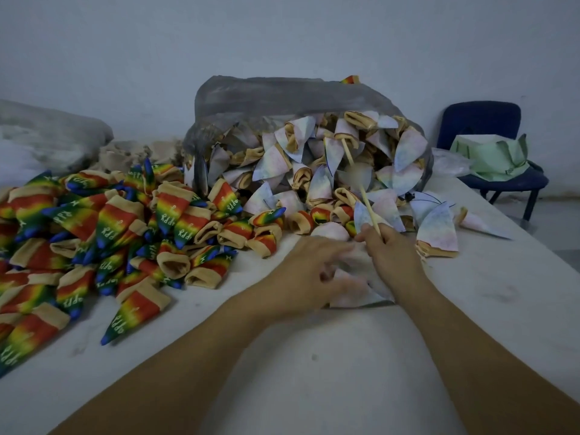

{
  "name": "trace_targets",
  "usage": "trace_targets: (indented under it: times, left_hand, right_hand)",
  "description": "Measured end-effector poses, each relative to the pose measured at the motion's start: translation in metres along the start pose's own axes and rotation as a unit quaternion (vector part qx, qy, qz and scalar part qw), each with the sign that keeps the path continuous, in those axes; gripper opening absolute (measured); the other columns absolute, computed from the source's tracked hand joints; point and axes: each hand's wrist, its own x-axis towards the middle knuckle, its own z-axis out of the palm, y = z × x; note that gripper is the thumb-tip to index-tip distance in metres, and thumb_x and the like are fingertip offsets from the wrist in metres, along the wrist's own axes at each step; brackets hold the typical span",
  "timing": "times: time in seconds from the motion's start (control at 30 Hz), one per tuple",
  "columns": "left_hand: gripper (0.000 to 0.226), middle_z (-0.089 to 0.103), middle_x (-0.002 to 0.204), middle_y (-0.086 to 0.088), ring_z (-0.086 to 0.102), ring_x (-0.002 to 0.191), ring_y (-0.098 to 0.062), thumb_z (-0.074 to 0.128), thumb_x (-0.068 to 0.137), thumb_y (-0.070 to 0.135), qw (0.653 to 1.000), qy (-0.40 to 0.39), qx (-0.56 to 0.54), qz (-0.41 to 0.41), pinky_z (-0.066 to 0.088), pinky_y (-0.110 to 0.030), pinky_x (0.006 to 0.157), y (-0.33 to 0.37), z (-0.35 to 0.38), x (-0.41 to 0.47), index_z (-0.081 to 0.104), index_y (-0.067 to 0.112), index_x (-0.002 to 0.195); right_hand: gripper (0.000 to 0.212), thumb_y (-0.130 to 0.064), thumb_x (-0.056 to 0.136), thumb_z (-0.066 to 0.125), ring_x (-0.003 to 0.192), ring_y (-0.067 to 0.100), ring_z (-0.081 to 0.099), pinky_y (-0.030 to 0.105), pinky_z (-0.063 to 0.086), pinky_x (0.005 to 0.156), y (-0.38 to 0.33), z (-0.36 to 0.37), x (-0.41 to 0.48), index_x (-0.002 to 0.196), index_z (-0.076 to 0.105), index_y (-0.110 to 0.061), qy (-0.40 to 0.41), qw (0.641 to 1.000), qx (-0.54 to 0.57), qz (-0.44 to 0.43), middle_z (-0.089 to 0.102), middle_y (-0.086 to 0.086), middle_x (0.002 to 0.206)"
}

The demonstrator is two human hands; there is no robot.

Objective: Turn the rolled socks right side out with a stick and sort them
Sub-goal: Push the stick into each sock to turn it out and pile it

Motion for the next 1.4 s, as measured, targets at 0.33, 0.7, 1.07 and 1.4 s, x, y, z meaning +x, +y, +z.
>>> trace_targets:
  times: [0.33,0.7,1.07,1.4]
  left_hand:
    - [0.014,0.067,0.099,0.008,0.052,0.094,0.000,0.064,0.095,0.026,0.986,0.163,-0.032,0.026,0.042,-0.018,0.086,-0.003,0.005,0.025,0.076,0.019,0.098]
    - [0.035,0.073,0.112,-0.017,0.070,0.105,-0.030,0.060,0.097,0.038,0.722,0.232,-0.621,-0.198,0.055,-0.043,0.093,-0.016,0.014,0.025,0.074,0.009,0.110]
    - [0.047,0.077,0.088,-0.003,0.074,0.081,-0.015,0.056,0.088,0.063,0.821,0.195,-0.511,-0.167,0.060,-0.030,0.073,-0.008,0.017,0.023,0.079,0.021,0.090]
    - [0.026,0.072,0.113,0.006,0.070,0.104,-0.014,0.066,0.083,0.045,0.860,0.202,-0.463,-0.073,0.059,-0.036,0.087,-0.004,0.018,0.020,0.072,0.046,0.108]
  right_hand:
    - [0.032,-0.046,0.091,0.047,0.066,0.014,0.053,0.030,0.038,0.059,-0.006,-0.009,-0.001,0.070,0.065,-0.029,0.073,0.992,0.105,0.016,0.056,-0.004,0.067]
    - [0.028,-0.054,0.080,0.063,0.085,-0.008,0.063,0.006,0.048,0.063,-0.037,0.007,-0.027,0.103,0.050,-0.065,-0.119,0.969,0.113,-0.184,0.062,-0.026,0.096]
    - [0.009,-0.036,0.088,0.060,0.083,-0.007,0.056,0.003,0.039,0.068,-0.031,0.007,-0.016,0.082,0.063,-0.042,-0.019,0.969,0.014,-0.244,0.060,-0.013,0.085]
    - [0.014,-0.045,0.092,0.050,0.072,-0.003,0.060,0.009,0.045,0.055,-0.030,0.011,-0.022,0.083,0.058,-0.040,0.012,0.982,0.053,-0.180,0.063,-0.020,0.080]
